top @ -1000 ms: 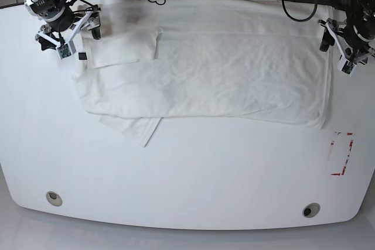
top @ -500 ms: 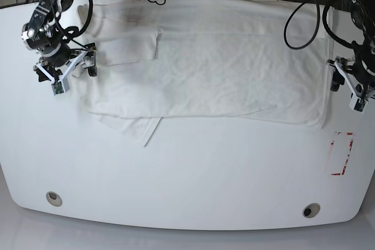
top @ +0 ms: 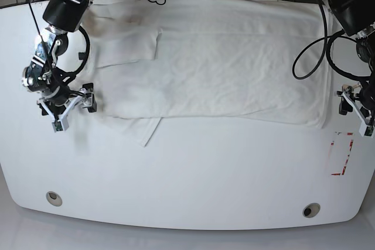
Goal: Fold the T-shirt properly
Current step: 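Release the shirt and move both grippers to its hem edge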
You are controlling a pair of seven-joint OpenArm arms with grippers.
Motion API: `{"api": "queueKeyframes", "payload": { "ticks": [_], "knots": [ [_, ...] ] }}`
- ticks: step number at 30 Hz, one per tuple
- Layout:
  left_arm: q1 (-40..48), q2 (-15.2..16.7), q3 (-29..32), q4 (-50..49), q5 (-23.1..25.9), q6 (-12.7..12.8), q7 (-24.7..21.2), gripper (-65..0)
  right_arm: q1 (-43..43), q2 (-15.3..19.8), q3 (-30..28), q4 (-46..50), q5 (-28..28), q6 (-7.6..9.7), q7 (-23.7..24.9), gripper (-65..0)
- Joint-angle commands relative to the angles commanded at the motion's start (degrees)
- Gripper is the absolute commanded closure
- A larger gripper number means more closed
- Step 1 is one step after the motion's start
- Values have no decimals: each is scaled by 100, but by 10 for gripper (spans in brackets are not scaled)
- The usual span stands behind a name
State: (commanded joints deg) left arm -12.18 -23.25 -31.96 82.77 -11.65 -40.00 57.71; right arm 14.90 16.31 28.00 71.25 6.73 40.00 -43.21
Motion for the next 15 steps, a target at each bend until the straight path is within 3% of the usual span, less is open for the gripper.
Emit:
{"api": "queueKeyframes", "payload": {
  "ticks": [8, 15],
  "knots": [
    [26, 0, 0, -18, 0, 0, -9, -372, 334, -18, -62, -624, -18, 0, 264, -575],
    [141, 0, 0, -35, 9, 0, -343, -372, 352, -70, -70, -747, 9, 0, 273, -575]
  ]
}}
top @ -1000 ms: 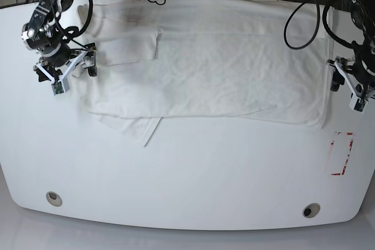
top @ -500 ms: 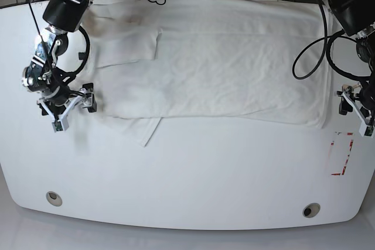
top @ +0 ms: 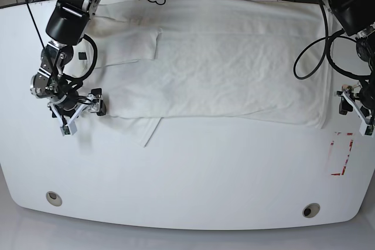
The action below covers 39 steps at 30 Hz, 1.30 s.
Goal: Fold the T-shirt properly
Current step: 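Release the shirt and move both grippers to its hem edge, then grasp the hem edge with the right and left grippers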
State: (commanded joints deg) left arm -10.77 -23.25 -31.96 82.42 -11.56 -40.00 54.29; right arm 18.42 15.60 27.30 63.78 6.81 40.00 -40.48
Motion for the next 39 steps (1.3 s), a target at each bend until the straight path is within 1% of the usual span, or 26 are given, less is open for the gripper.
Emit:
{"api": "queueKeyframes", "payload": {
  "ticks": [5, 10, 17, 24, 28, 32, 34, 37, 39],
  "knots": [
    [79, 0, 0, 0, 0, 0, -26, -372, 53, -132, 0, 0, -18, 0, 44, -575],
    [105, 0, 0, 0, 0, 0, -26, -372, 158, -167, 0, -97, -35, 0, 167, -575],
    [114, 0, 0, 0, 0, 0, -26, -372, 396, -167, 0, -422, -44, 0, 202, -575],
    [220, 0, 0, 0, -9, 0, -26, -372, 554, -167, -18, -897, -44, 0, 501, -575],
    [229, 0, 0, 0, -9, 0, -26, -372, 554, -202, -202, -958, -44, 0, 519, -574],
    [229, 0, -18, 0, -9, 0, -26, -372, 527, -343, -448, -949, -44, 0, 519, -574],
    [237, 0, -18, 0, -9, 0, -26, -372, 519, -369, -466, -949, -44, 0, 519, -572],
    [237, 0, -18, 0, -9, 0, -26, -372, 510, -404, -501, -949, -35, 0, 519, -539],
    [237, 0, -26, 0, -9, 0, -26, -372, 510, -484, -510, -949, -35, 0, 519, -499]
  ]
}}
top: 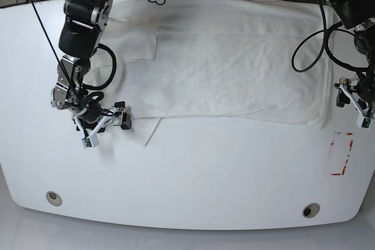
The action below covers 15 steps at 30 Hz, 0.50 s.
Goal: Fold the T-shirt properly
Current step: 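Grasp the hem edge with the right and left grippers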
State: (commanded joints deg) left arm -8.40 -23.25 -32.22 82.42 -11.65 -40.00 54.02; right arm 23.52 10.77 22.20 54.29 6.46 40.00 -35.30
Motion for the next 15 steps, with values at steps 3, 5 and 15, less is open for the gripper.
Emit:
{"api": "queueKeyframes", "payload": {
  "ticks": [3, 5, 15],
  "knots": [
    [0, 0, 0, 0, 0, 0, 0, -372, 0, -44, -9, 0, 0, 0, 0, -428],
    [0, 0, 0, 0, 0, 0, 0, -372, 0, -53, -9, 0, 0, 0, 0, -390],
    [53, 0, -9, 0, 0, 0, 0, -372, 44, -62, -18, 0, -9, 0, 0, -100]
  ]
}}
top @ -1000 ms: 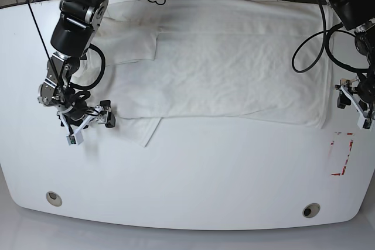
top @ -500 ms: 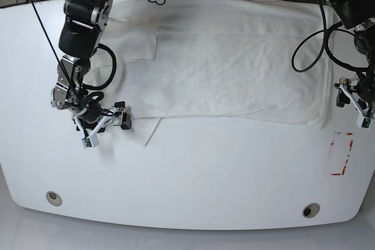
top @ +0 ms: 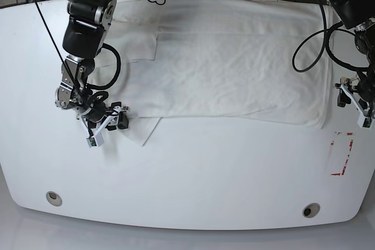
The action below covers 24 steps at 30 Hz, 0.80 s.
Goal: Fold the T-shirt properly
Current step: 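Grasp the hem edge with the right and left grippers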
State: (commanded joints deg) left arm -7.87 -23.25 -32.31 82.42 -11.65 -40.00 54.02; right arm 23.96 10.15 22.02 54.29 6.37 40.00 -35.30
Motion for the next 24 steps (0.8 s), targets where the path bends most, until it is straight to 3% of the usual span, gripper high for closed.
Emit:
{"api": "queueKeyframes", "payload": {
  "ticks": [3, 8, 13, 22, 24],
  "knots": [
    [18, 0, 18, 0, 0, 0, 0, -372, 18, 0, 0, 9, 0, 0, 0, -3],
    [-9, 9, 35, -44, 9, 0, -9, -372, 53, 9, 0, 308, 0, 0, -26, -3],
    [-316, 9, 18, -703, -9, 0, -18, -376, 44, 9, 0, 677, 0, 0, -308, 0],
    [-1011, 0, 35, -2154, 0, 0, -527, -381, 44, 26, 0, 765, 0, 0, -404, 0],
    [-1160, 0, 44, -2541, 9, 171, -695, -411, 44, 26, 0, 765, 0, 0, -404, 0]
  ]
}}
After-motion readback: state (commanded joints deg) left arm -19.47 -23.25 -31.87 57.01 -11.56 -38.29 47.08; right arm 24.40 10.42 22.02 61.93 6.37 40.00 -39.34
